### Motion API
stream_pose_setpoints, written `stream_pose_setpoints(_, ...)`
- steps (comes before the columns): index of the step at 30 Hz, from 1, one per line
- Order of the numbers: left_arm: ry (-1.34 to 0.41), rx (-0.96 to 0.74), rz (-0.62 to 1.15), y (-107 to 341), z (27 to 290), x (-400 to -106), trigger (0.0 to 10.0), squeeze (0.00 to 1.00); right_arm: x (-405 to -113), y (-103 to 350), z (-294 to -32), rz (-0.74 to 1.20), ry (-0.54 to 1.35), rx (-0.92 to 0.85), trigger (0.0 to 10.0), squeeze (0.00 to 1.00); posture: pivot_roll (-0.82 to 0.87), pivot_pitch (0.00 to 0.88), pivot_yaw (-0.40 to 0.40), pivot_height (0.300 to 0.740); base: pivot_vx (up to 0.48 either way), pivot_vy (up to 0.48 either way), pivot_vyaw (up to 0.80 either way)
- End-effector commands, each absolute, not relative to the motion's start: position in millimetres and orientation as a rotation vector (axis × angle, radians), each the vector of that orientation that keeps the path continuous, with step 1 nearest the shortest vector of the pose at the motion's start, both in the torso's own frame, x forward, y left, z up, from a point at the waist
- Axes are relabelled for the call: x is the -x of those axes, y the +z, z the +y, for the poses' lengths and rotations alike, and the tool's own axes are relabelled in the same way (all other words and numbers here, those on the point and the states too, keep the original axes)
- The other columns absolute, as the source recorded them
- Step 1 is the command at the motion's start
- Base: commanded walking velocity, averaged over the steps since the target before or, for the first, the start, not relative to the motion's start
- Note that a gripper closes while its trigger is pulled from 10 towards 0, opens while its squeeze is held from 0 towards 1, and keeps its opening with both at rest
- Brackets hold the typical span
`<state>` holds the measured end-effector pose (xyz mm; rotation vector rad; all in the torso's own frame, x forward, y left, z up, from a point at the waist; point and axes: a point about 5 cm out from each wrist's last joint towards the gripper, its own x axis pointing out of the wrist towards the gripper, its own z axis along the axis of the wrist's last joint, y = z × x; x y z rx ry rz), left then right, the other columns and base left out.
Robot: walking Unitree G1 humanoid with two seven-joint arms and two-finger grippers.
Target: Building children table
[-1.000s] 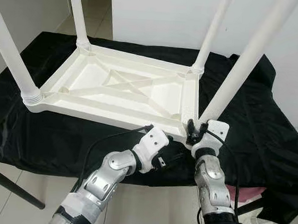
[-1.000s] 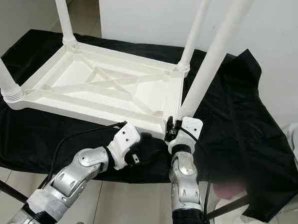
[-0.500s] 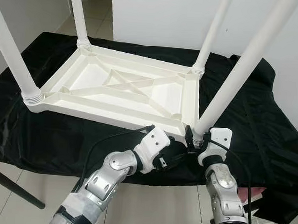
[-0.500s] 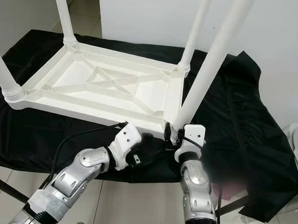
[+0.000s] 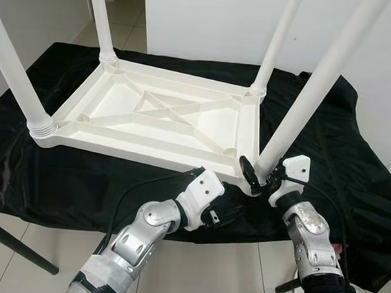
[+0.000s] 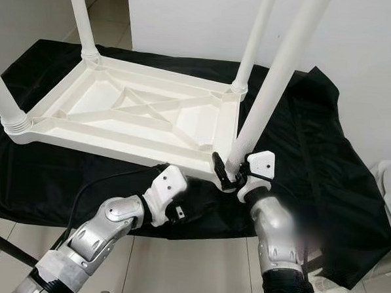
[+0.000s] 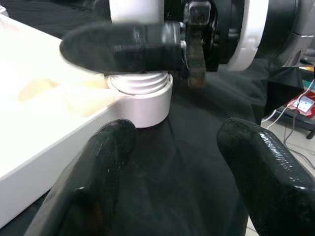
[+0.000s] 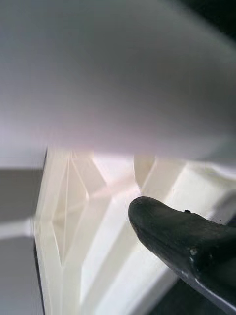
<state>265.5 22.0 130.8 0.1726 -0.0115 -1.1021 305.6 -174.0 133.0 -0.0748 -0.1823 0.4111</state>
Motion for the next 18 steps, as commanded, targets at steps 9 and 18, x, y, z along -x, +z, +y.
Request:
stream_pose_setpoints(9,-1.176,-0.171,-0.011,135,26,-262,10.0,0.00,-314,122,-173,-0.128,0.523,0.106,0.0,0.00,0.01,0.050,-0.063,0.740,0.000,0.000,0.00)
stream_pose_setpoints(18,-1.155,-0.171,-0.012,136,28,-264,10.0,0.00,-314,117,-180,-0.105,0.507,0.092,0.0,0.00,0.01,0.059,-0.062,0.740,0.000,0.000,0.00)
